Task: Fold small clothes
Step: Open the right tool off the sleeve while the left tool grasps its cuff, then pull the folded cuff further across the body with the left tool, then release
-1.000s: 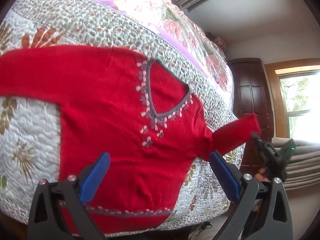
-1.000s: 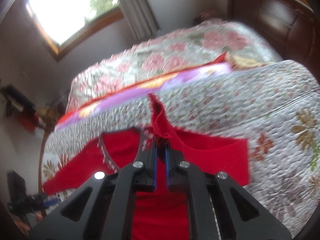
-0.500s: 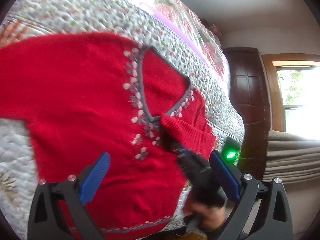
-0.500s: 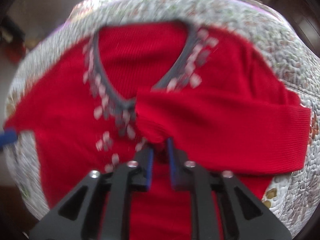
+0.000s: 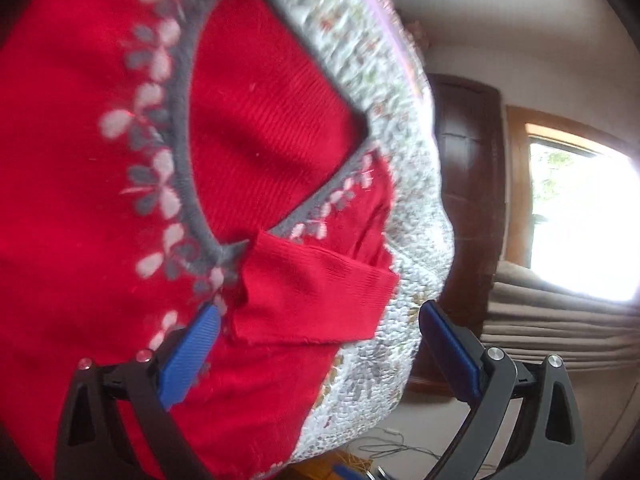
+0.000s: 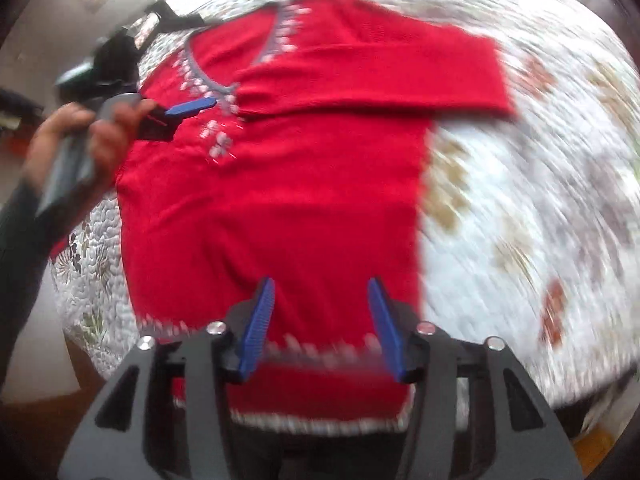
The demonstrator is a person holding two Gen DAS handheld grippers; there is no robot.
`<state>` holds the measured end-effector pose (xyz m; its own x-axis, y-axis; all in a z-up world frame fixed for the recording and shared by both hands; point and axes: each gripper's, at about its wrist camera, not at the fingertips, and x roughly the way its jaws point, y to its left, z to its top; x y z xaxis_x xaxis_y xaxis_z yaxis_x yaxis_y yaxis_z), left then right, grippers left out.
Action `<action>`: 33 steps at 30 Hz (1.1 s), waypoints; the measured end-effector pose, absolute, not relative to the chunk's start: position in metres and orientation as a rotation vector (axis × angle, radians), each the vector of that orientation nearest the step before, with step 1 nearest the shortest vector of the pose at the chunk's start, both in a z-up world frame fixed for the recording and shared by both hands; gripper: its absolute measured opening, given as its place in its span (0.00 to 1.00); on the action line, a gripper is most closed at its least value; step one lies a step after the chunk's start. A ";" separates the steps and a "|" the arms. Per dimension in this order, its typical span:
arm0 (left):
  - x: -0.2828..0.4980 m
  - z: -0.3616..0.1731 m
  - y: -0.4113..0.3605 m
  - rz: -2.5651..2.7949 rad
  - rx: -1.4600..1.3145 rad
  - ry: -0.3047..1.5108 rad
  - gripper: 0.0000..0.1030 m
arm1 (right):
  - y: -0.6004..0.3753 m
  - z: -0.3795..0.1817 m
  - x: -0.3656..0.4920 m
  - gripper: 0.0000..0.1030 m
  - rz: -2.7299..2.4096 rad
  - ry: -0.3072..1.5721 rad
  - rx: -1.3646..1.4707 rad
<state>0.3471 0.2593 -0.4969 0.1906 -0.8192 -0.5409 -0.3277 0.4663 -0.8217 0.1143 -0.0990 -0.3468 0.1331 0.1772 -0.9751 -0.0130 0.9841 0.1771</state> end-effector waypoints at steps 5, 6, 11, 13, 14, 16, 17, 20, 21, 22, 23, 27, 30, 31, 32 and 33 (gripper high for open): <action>0.353 -0.512 0.237 -0.469 -1.080 1.447 0.96 | -0.136 -0.317 0.073 0.53 0.014 1.423 0.219; 0.354 -0.510 0.232 -0.475 -1.075 1.446 0.96 | -0.140 -0.313 0.069 0.53 -0.006 1.417 0.236; 0.356 -0.505 0.216 -0.470 -1.051 1.457 0.81 | -0.139 -0.298 0.057 0.53 -0.033 1.385 0.299; 0.352 -0.504 0.213 -0.441 -0.961 1.503 0.49 | -0.132 -0.293 0.058 0.53 -0.023 1.372 0.295; 0.353 -0.504 0.211 -0.427 -0.932 1.519 0.33 | -0.129 -0.291 0.058 0.53 -0.017 1.366 0.294; 0.353 -0.501 0.209 -0.394 -0.874 1.535 0.09 | -0.120 -0.285 0.058 0.54 -0.004 1.354 0.282; 0.354 -0.498 0.209 -0.390 -0.859 1.532 0.08 | -0.117 -0.283 0.058 0.54 0.001 1.348 0.272; 0.355 -0.485 0.210 -0.398 -0.810 1.519 0.05 | -0.110 -0.276 0.058 0.54 0.004 1.329 0.250; 0.356 -0.479 0.211 -0.412 -0.792 1.513 0.05 | -0.110 -0.274 0.059 0.54 0.004 1.323 0.249; 0.358 -0.469 0.211 -0.432 -0.770 1.501 0.05 | -0.109 -0.272 0.060 0.54 0.002 1.317 0.248; 0.359 -0.460 0.211 -0.447 -0.743 1.488 0.05 | -0.108 -0.271 0.060 0.54 0.000 1.311 0.248; 0.362 -0.408 0.219 -0.525 -0.639 1.413 0.05 | -0.105 -0.268 0.062 0.54 -0.001 1.297 0.261; 0.364 -0.376 0.229 -0.560 -0.591 1.365 0.05 | -0.100 -0.268 0.064 0.54 0.006 1.296 0.275; 0.365 -0.364 0.235 -0.568 -0.572 1.347 0.05 | -0.097 -0.267 0.065 0.54 0.010 1.295 0.273; 0.367 -0.356 0.238 -0.572 -0.563 1.336 0.05 | -0.095 -0.266 0.065 0.54 0.014 1.293 0.270; 0.367 -0.346 0.246 -0.574 -0.547 1.322 0.05 | -0.092 -0.266 0.066 0.54 0.017 1.291 0.265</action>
<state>0.3666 0.2458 -0.3464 0.1515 -0.6677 -0.7289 0.0765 0.7431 -0.6648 0.0658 -0.0925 -0.2656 0.2806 0.1598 -0.9464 0.1356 0.9696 0.2039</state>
